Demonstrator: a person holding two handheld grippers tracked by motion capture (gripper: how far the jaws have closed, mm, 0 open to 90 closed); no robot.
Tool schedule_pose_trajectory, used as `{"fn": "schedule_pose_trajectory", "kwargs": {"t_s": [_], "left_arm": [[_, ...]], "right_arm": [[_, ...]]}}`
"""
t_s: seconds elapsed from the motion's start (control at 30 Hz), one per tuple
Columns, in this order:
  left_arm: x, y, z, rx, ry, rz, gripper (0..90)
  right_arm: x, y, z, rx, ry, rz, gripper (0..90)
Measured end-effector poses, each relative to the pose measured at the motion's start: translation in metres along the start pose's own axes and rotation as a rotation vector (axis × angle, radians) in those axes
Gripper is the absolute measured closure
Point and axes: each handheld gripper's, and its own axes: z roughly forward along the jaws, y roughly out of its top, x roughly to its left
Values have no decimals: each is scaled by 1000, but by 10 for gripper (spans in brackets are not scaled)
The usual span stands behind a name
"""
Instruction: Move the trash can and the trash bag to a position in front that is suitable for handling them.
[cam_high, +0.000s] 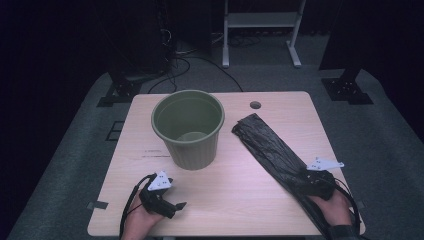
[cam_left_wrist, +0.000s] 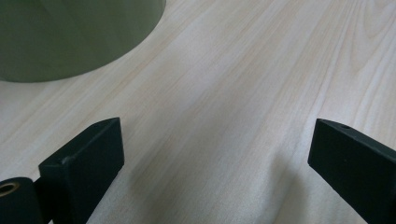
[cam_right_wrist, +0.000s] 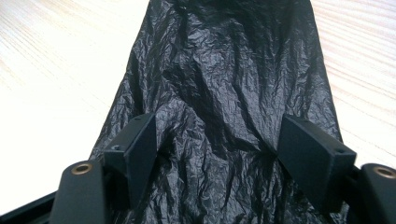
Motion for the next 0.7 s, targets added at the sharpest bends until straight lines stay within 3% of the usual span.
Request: {"fn": "schedule_pose_trajectory", "kwargs": {"t_s": [0.13,0.43,0.7], "left_arm": [[1,6,-5,-14,-3,-24,19],[7,20,-20,-43,-10,-37,18],[18,39,-45,-99,-31,-68,18]], "right_arm": [[0,0,0,0,0,0,274],[0,0,0,1,-2,2,268],[0,0,0,5,-9,5,244]]}}
